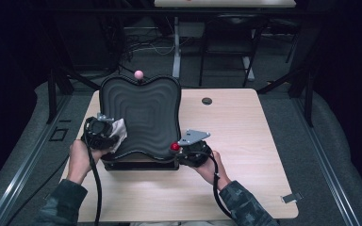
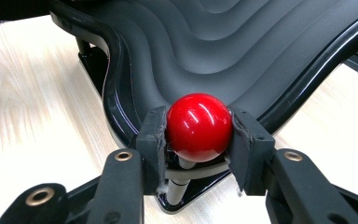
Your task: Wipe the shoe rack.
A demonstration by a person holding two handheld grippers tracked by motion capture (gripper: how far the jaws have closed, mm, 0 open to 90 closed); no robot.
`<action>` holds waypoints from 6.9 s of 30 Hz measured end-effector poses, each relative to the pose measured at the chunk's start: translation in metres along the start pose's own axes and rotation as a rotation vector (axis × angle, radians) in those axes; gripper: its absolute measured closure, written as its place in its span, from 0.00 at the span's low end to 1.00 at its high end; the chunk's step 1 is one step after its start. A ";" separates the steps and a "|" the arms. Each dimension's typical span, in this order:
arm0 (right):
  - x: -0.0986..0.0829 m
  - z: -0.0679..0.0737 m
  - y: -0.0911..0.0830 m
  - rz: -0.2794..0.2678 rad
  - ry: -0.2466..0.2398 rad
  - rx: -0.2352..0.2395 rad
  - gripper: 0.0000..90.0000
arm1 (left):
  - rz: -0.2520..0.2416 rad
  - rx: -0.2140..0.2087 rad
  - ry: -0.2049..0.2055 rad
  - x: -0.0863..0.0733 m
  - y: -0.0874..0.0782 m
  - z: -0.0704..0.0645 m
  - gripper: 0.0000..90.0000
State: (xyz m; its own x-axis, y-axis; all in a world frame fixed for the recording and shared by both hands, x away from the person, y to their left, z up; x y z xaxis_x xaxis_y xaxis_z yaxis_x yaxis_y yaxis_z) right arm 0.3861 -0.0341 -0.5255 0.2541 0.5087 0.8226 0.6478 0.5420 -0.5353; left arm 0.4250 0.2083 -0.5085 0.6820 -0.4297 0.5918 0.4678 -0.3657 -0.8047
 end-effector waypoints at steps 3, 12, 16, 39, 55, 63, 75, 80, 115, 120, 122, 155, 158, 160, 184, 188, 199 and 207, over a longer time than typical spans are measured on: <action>0.000 0.000 0.000 0.000 0.000 0.000 0.67 | 0.013 0.001 -0.008 0.011 0.000 0.007 0.89; 0.000 0.000 0.000 -0.001 -0.003 -0.001 0.67 | 0.010 0.011 -0.043 0.036 -0.001 0.028 0.89; 0.000 0.000 0.000 0.000 -0.002 -0.001 0.67 | 0.006 0.024 -0.052 0.046 -0.001 0.035 0.89; 0.000 0.000 0.000 -0.001 -0.002 -0.001 0.67 | -0.019 0.134 -0.102 0.119 0.000 0.076 0.88; 0.000 0.000 0.000 -0.002 -0.001 0.000 0.67 | -0.040 0.132 -0.123 0.139 0.002 0.083 0.89; 0.000 0.001 0.000 -0.003 -0.002 -0.003 0.67 | -0.035 0.116 -0.126 0.137 0.003 0.081 0.89; -0.001 0.000 -0.001 0.003 -0.008 -0.006 0.67 | -0.040 0.055 -0.139 0.133 0.006 0.070 0.89; 0.000 0.001 0.000 -0.007 -0.009 -0.006 0.67 | -0.039 0.054 -0.110 0.129 0.008 0.063 0.89; 0.000 0.000 0.000 -0.012 -0.013 -0.008 0.67 | -0.043 -0.013 -0.001 0.077 0.015 0.012 0.90; 0.000 0.001 0.000 -0.013 -0.011 -0.007 0.67 | -0.051 -0.044 -0.006 0.069 0.015 0.007 0.90; 0.000 0.001 0.000 -0.012 -0.011 -0.008 0.67 | -0.056 -0.047 -0.005 0.066 0.015 0.005 0.90; 0.000 0.001 0.000 -0.011 -0.013 -0.016 0.67 | -0.070 -0.131 0.066 0.024 0.023 -0.044 0.90; 0.000 0.001 0.000 -0.010 -0.013 -0.018 0.67 | -0.063 -0.132 0.070 0.022 0.022 -0.045 0.90; 0.000 0.001 0.000 -0.011 -0.015 -0.018 0.67 | -0.068 -0.130 0.069 0.021 0.022 -0.046 0.90; -0.001 0.001 0.000 -0.009 -0.020 -0.026 0.67 | -0.051 -0.151 0.079 0.013 0.024 -0.056 0.89; -0.001 0.001 0.000 -0.009 -0.019 -0.026 0.67 | -0.056 -0.155 0.076 0.018 0.024 -0.054 0.89; -0.001 0.001 0.000 -0.005 -0.024 -0.025 0.67 | -0.071 -0.134 0.055 0.044 0.025 -0.038 0.89; -0.001 0.001 0.000 -0.005 -0.027 -0.026 0.67 | -0.087 -0.121 0.023 0.069 0.023 -0.019 0.89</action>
State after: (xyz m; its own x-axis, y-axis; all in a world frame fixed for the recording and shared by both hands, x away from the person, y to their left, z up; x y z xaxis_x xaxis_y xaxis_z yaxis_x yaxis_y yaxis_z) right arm 0.3849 -0.0344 -0.5265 0.2318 0.5239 0.8196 0.6678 0.5270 -0.5257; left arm 0.4721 0.1541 -0.4850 0.6279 -0.4105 0.6613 0.4526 -0.4987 -0.7393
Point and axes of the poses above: each handheld gripper's, and its own axes: y roughly forward along the jaws, x roughly out of its top, z roughly to its left, the point moved 8 cm from there along y, roughly forward along the jaws, and after that the axes turned 9 degrees about -x, right-handed, at the moved point
